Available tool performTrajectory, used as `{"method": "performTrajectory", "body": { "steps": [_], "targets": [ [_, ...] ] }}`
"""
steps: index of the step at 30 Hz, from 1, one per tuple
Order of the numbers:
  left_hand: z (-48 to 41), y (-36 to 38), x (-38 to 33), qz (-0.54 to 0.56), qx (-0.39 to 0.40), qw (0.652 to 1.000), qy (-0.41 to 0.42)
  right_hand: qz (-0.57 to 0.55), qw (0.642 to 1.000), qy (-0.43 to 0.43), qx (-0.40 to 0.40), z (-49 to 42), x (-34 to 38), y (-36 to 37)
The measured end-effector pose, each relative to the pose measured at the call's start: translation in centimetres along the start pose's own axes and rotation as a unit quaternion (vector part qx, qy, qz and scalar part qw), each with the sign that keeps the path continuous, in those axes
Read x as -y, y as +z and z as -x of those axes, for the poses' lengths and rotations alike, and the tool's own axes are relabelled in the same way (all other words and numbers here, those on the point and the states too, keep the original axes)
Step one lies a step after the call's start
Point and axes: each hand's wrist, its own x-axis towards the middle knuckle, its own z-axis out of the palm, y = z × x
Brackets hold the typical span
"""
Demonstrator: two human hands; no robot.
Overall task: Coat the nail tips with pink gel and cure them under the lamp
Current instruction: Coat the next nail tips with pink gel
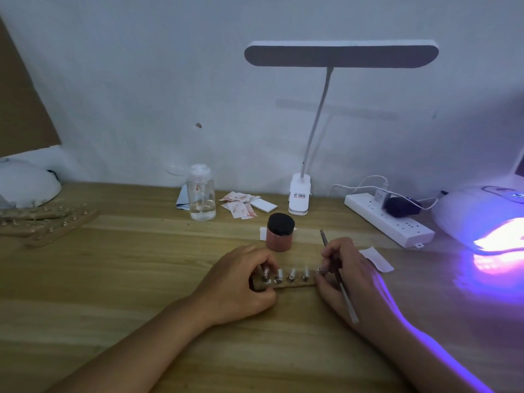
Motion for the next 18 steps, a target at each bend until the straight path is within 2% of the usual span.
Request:
{"method": "performTrajectory", "body": {
  "steps": [5,9,13,18],
  "targets": [
    [0.0,0.1,0.1,-0.003,0.004,1.000,0.000,0.033,0.999,-0.028,0.013,0.0,0.1,-0.2],
    [0.1,0.0,0.1,0.000,0.006,1.000,0.003,0.026,1.000,0.005,0.006,0.1,0.3,-0.2],
    [0.0,0.0,-0.1,-0.003,0.011,1.000,0.000,0.036,0.999,-0.004,0.016,0.2,1.2,-0.5],
    [0.2,0.0,-0.3,-0.034,-0.001,0.999,-0.015,0.044,0.998,0.040,-0.026,0.8,2.1,-1.9]
  ]
}}
